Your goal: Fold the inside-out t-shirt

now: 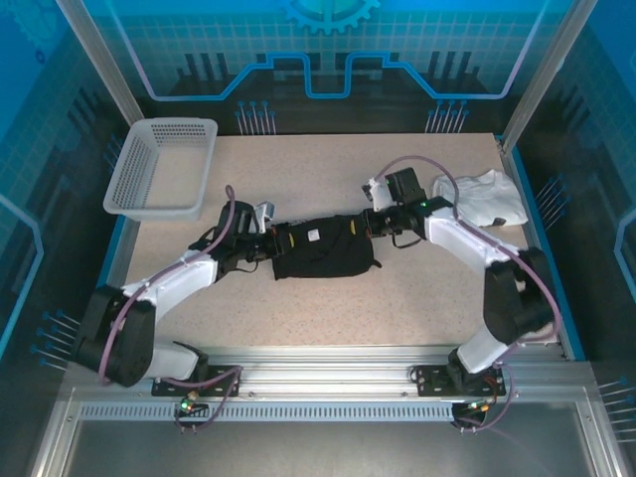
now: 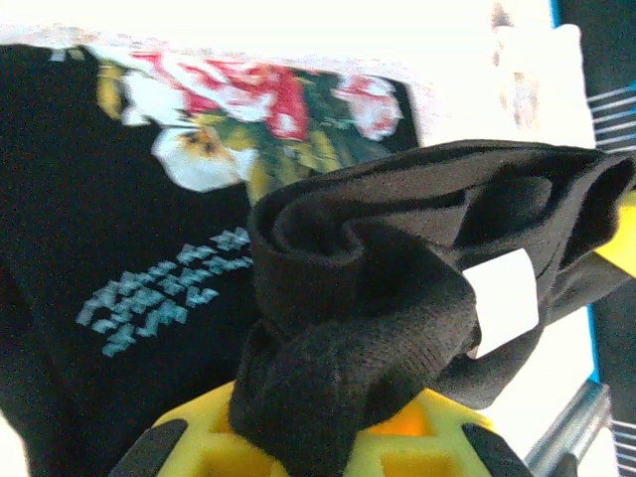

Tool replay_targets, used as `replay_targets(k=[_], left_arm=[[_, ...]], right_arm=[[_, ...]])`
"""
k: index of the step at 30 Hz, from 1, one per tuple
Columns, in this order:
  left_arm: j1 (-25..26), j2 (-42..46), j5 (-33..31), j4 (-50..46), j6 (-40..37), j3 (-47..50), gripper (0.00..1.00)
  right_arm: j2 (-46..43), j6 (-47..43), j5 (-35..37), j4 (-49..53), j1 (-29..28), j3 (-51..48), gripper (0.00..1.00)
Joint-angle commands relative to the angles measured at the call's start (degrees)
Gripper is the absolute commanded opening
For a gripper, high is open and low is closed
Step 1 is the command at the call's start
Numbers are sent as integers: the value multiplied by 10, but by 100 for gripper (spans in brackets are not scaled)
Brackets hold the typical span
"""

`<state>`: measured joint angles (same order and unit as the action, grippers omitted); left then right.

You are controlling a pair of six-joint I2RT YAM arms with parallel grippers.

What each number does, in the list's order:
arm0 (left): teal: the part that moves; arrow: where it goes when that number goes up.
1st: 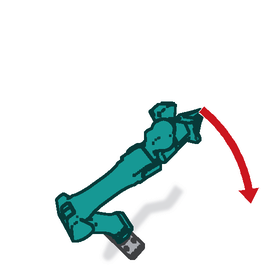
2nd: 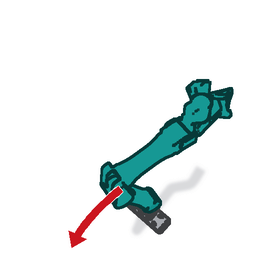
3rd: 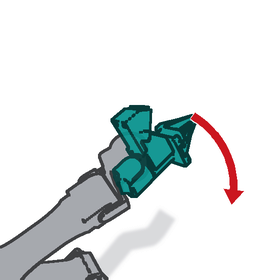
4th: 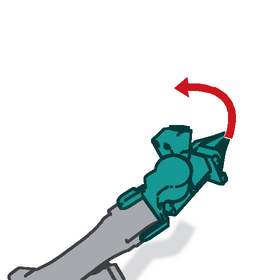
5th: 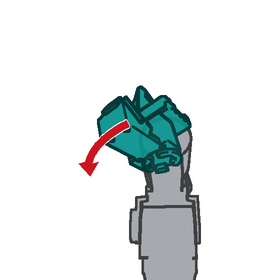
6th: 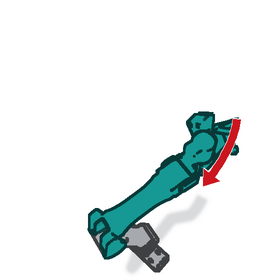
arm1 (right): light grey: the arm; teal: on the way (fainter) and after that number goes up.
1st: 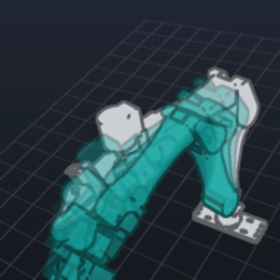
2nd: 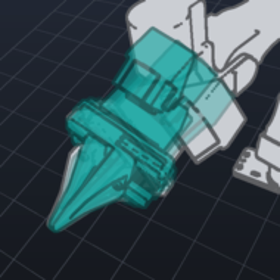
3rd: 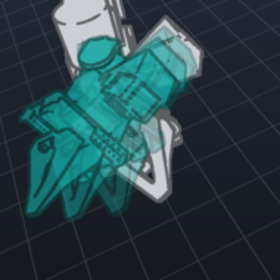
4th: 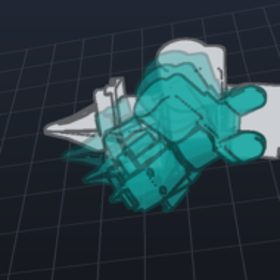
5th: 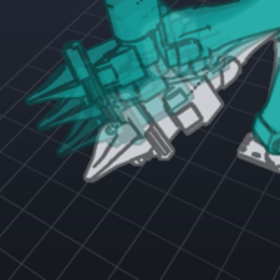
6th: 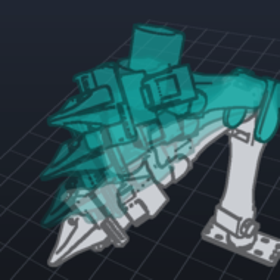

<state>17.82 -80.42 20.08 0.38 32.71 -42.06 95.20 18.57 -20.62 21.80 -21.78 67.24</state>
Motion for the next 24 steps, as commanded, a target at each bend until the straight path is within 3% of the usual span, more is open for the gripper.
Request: replay_targets(k=[1,7,12,15,20,24], left_arm=[[-28,-52,-33,10,-14,-26,3],[-49,-176,-47,35,-38,-106,17],[-62,-251,-64,21,-32,-166,39],[-67,-241,-61,10,-30,-174,48],[-67,-155,-74,-21,-38,-133,61],[-66,-116,-73,-27,-29,-86,66]], right_arm=[[70,-7,21,14,-6,62,1],[220,-27,49,51,-6,189,10],[325,-40,59,123,0,321,32],[287,-54,60,134,10,308,43],[158,-64,54,125,32,189,64],[134,-46,28,117,38,135,76]])
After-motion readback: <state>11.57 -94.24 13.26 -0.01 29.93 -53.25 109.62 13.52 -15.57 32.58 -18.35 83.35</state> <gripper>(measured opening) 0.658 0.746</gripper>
